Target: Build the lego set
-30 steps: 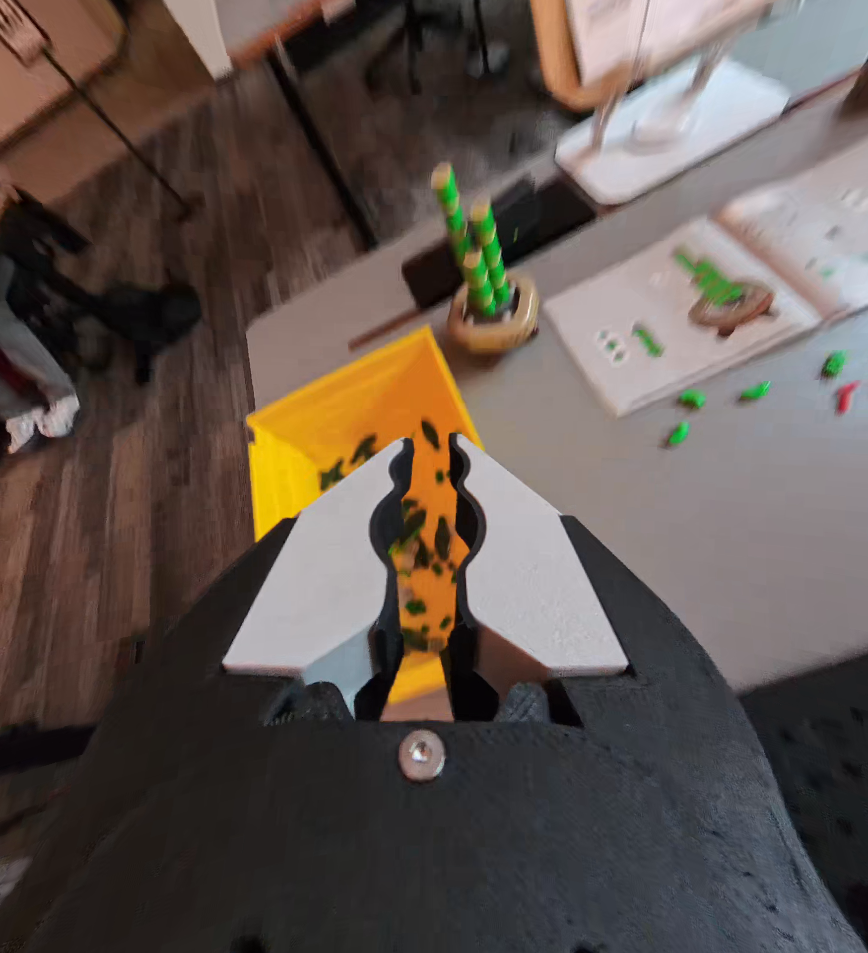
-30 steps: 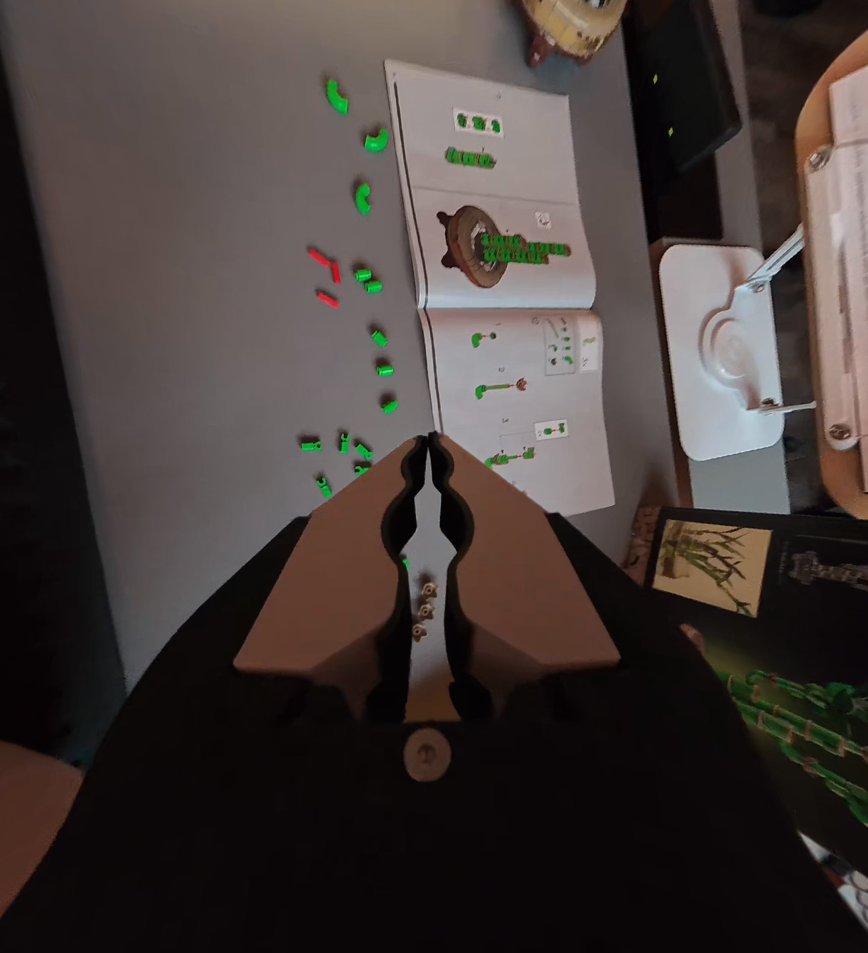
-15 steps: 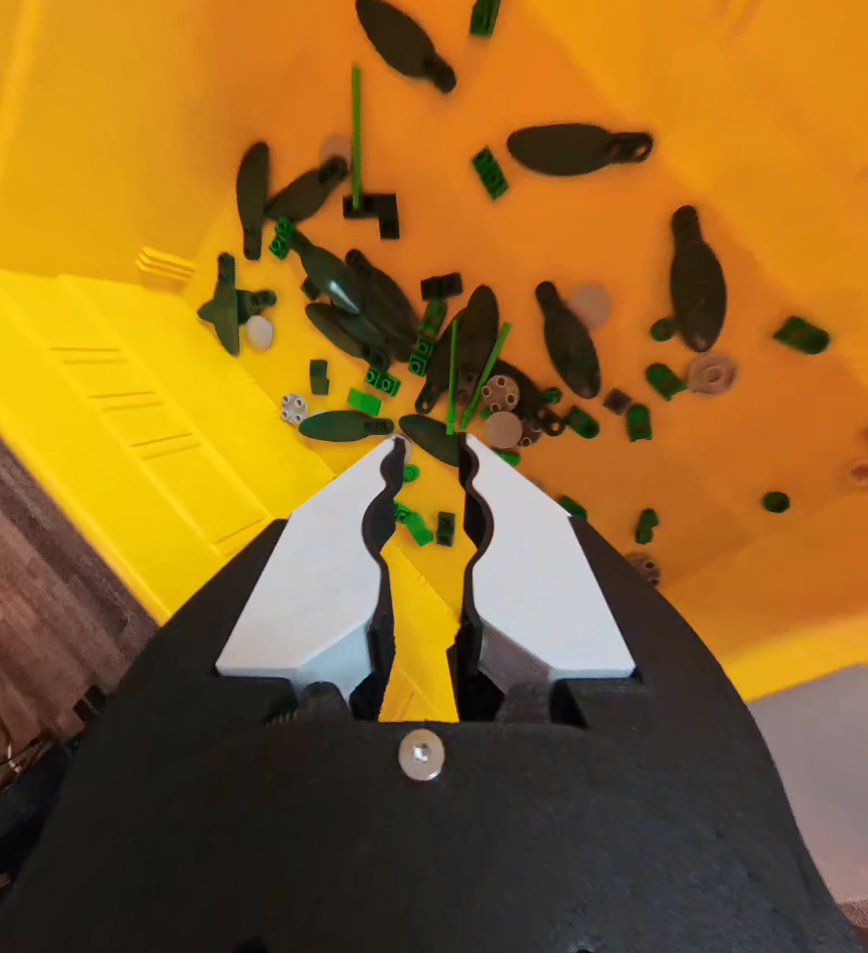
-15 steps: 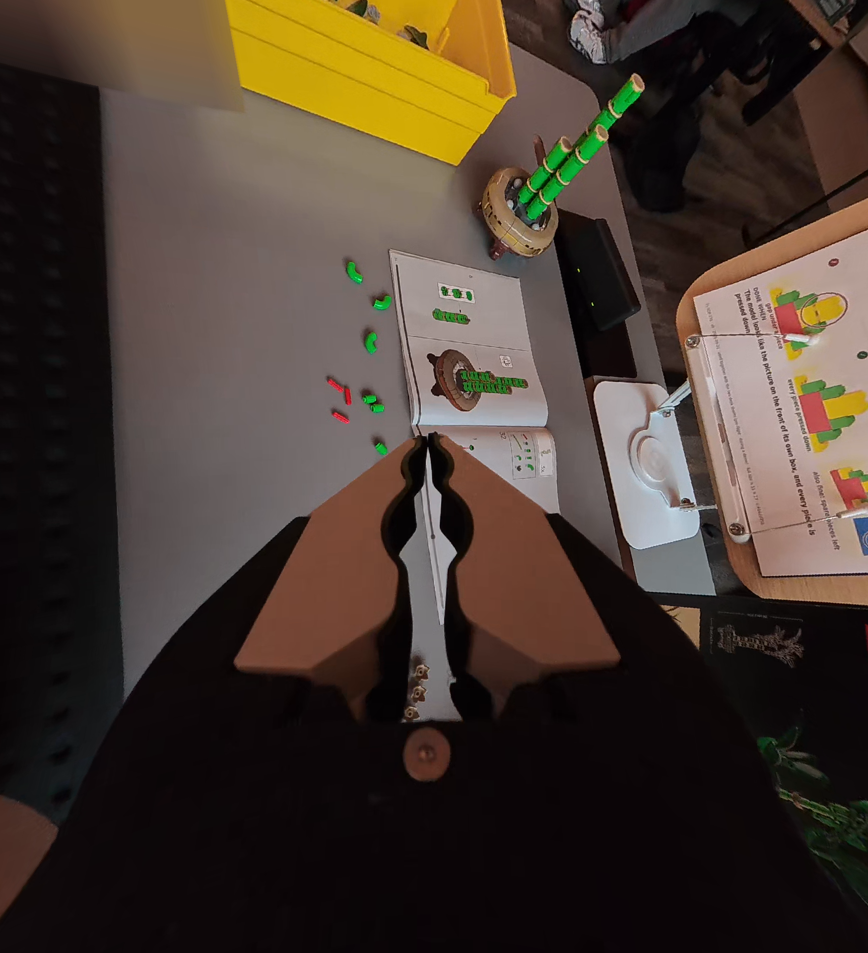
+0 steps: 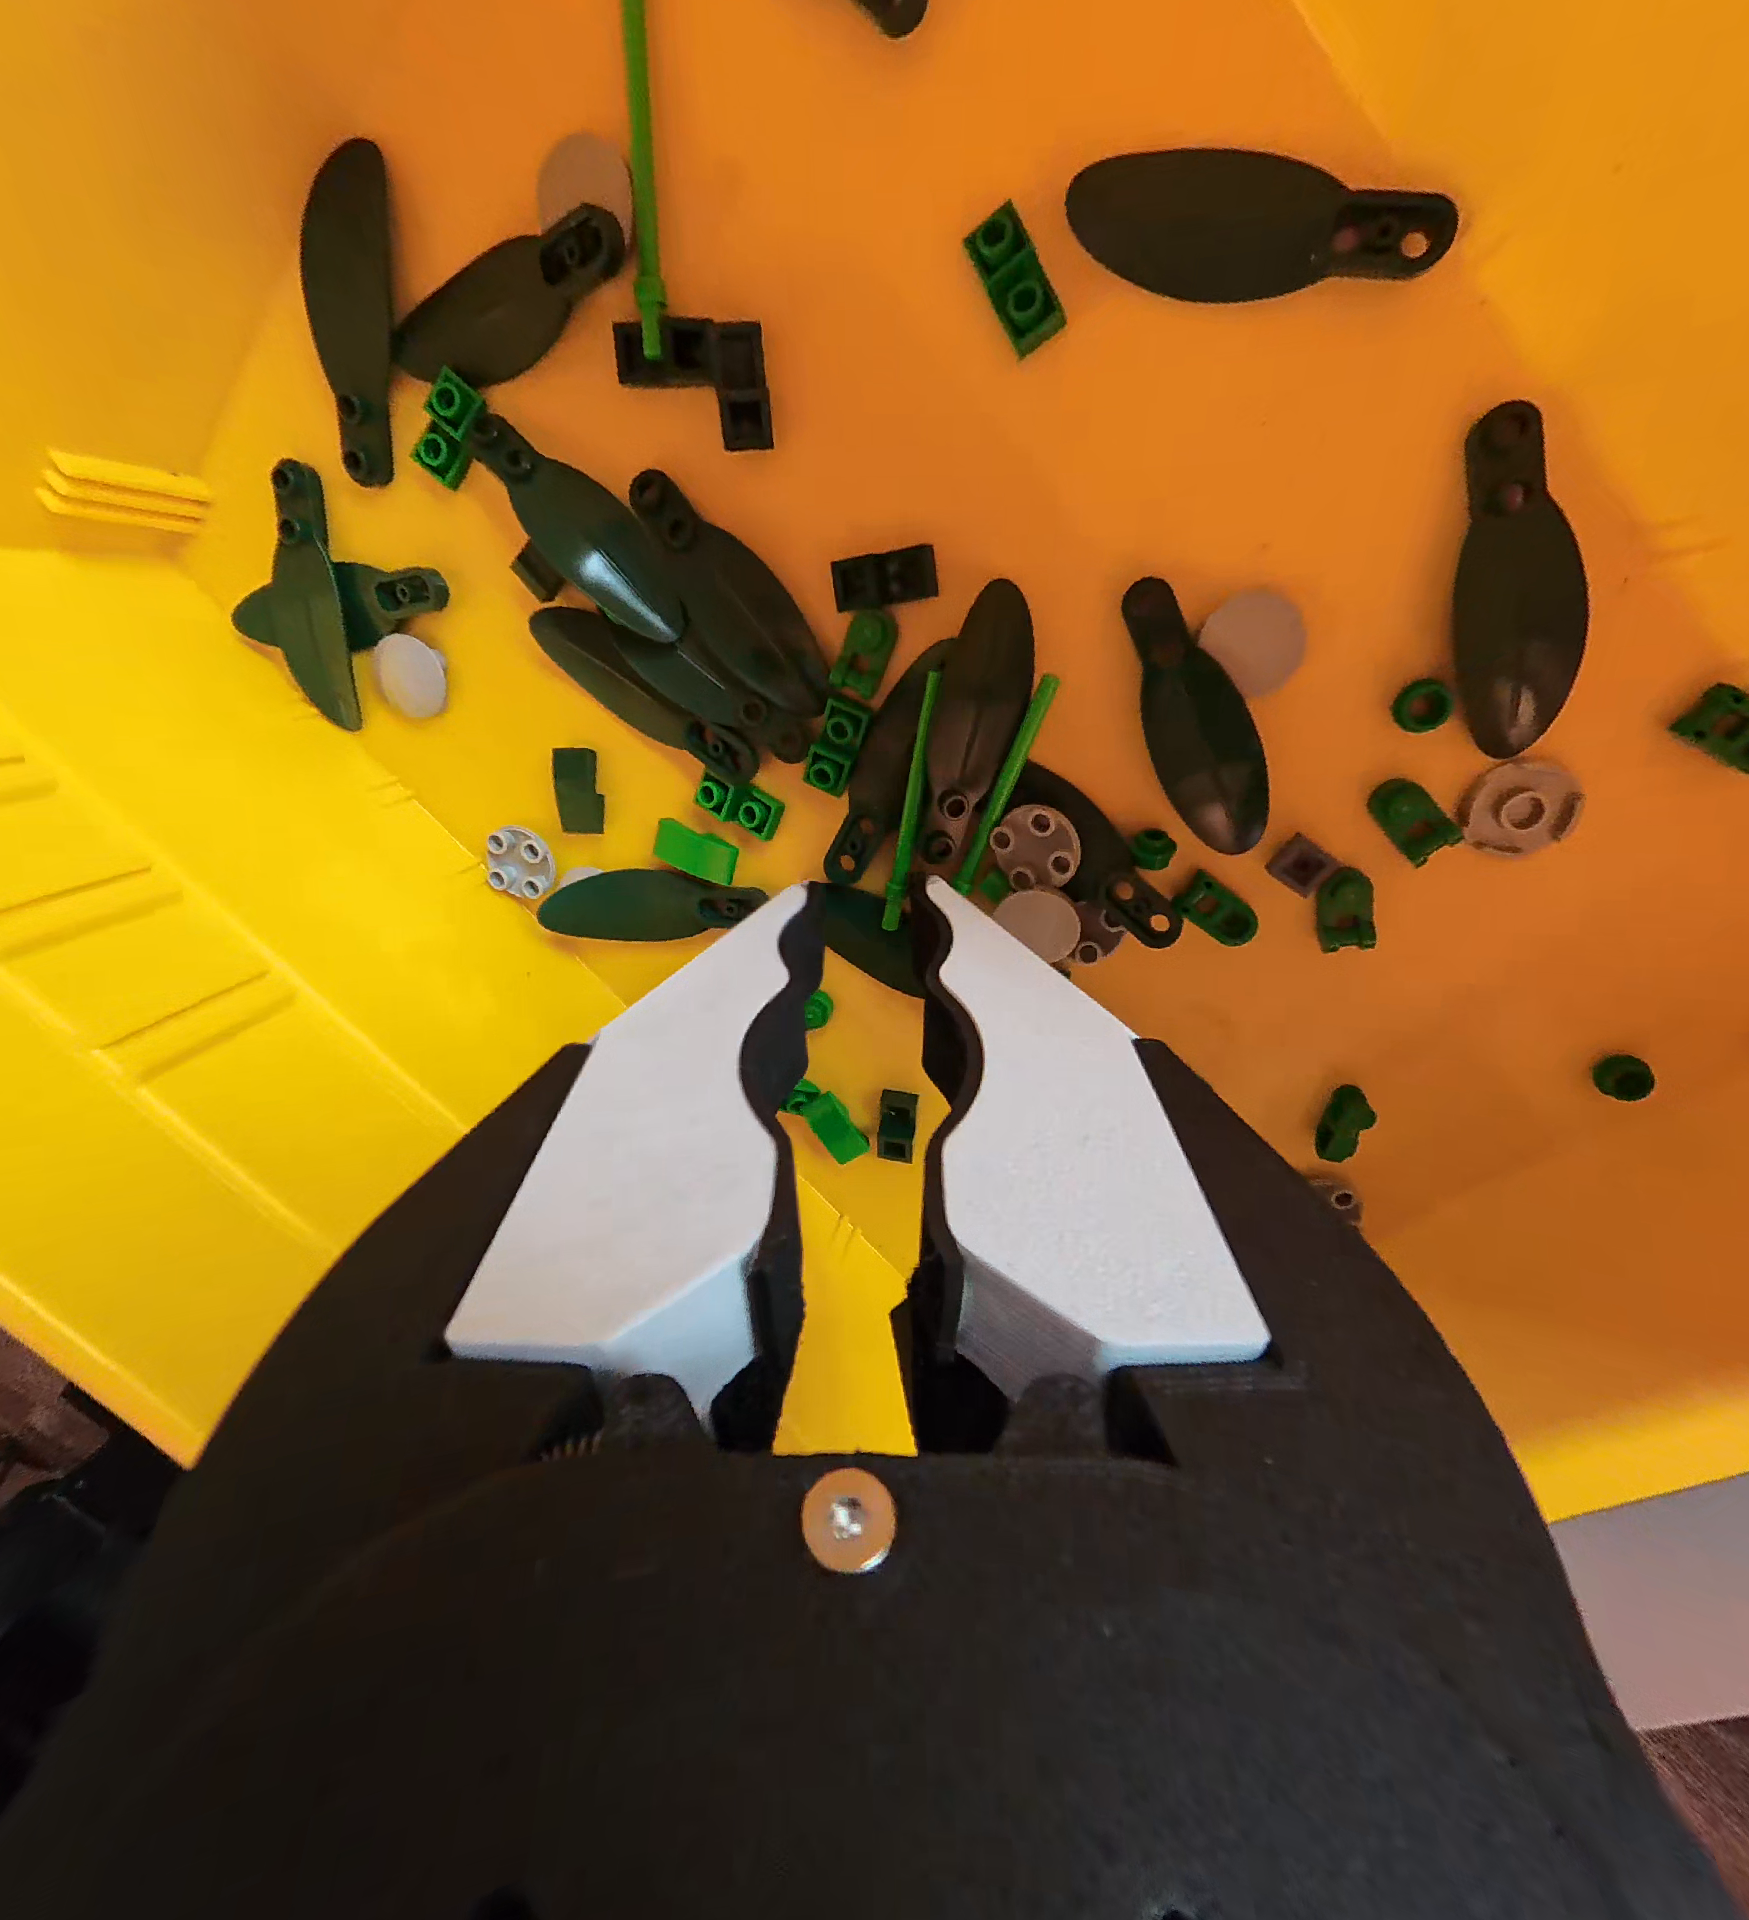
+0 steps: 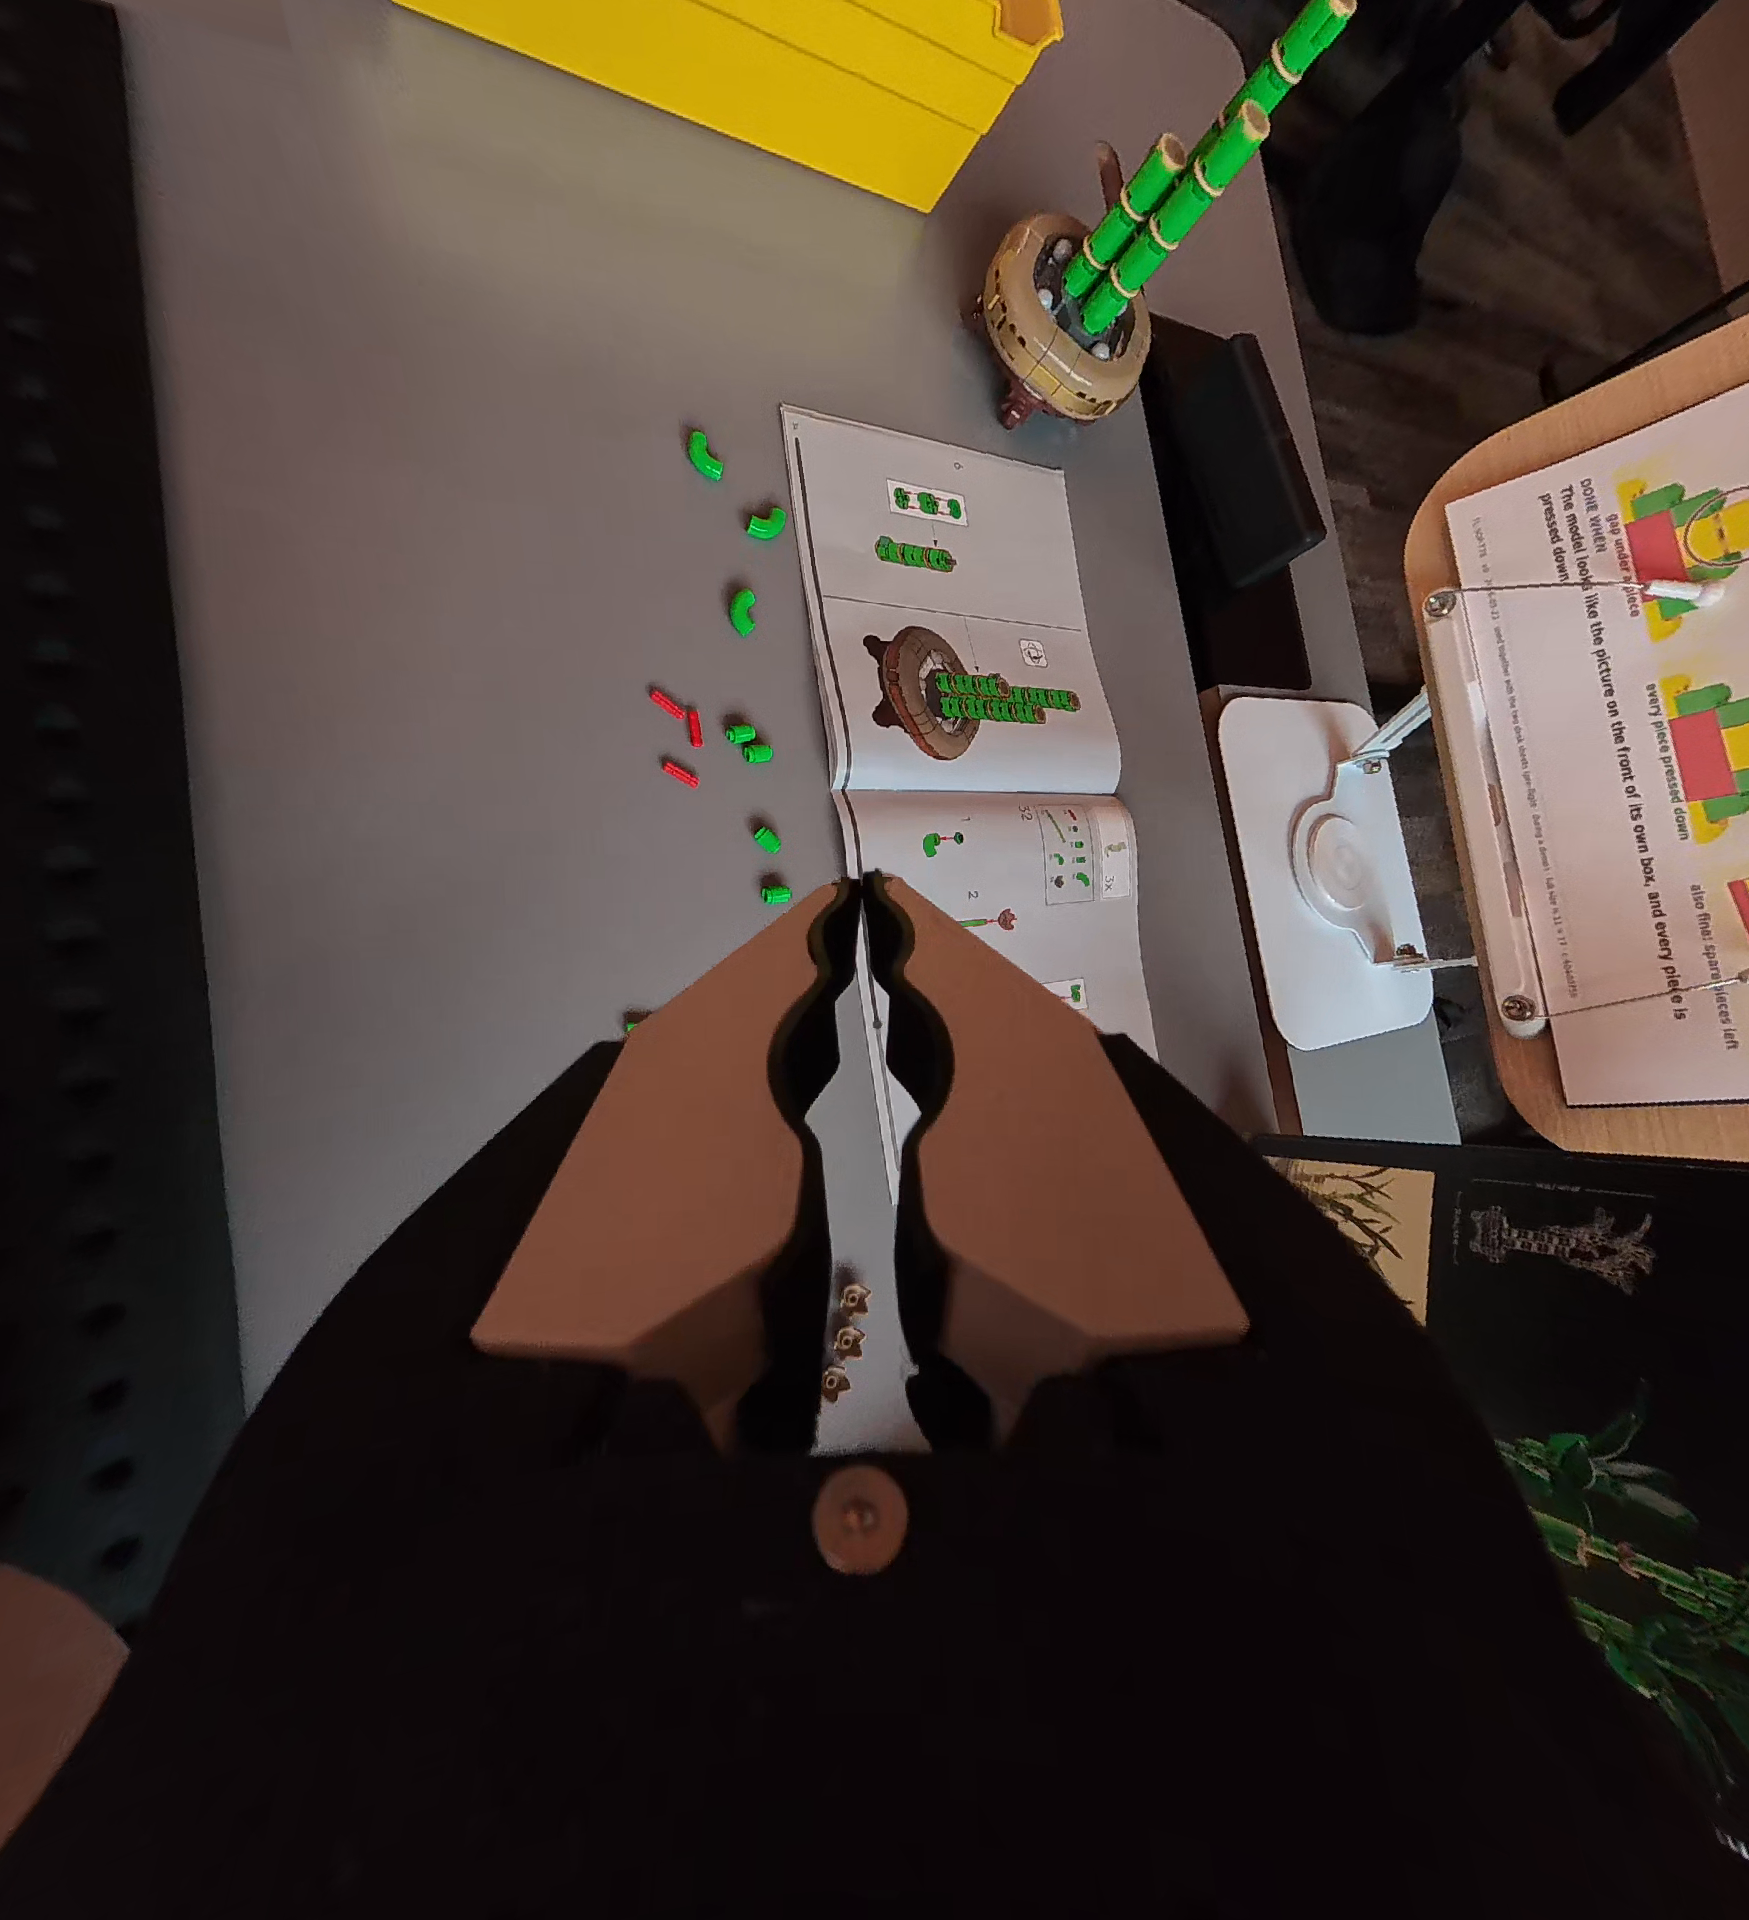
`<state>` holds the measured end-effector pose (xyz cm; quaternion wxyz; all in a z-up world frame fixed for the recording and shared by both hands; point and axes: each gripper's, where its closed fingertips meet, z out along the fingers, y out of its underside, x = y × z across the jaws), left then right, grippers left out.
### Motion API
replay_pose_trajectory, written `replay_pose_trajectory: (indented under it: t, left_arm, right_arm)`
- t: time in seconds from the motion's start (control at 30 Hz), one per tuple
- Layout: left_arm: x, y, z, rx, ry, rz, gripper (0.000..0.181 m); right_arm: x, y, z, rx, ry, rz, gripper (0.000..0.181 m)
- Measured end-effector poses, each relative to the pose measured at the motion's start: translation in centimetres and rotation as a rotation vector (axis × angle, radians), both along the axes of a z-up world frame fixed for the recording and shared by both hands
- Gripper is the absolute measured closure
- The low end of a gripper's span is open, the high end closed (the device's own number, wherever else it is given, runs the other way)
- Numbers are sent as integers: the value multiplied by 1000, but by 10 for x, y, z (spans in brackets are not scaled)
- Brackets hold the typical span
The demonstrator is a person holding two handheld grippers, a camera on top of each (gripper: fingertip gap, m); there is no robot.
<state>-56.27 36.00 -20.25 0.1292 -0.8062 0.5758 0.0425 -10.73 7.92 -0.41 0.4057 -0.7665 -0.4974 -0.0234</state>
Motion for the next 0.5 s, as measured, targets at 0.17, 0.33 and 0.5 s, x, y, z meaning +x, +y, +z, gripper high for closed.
replay_pose_trajectory:
  t: [0.17,0.33,0.5]
  left_arm:
    - [3,-3,-1,-17,4,-19,179]
    - [-4,-6,1,-15,58,-22,179]
    - [-6,-3,32,79,63,-6,179]
  right_arm:
    - [3,-3,1,2,0,-1,181]
    - [5,-5,3,8,5,-1,181]
    - [7,-7,2,9,-1,-5,181]
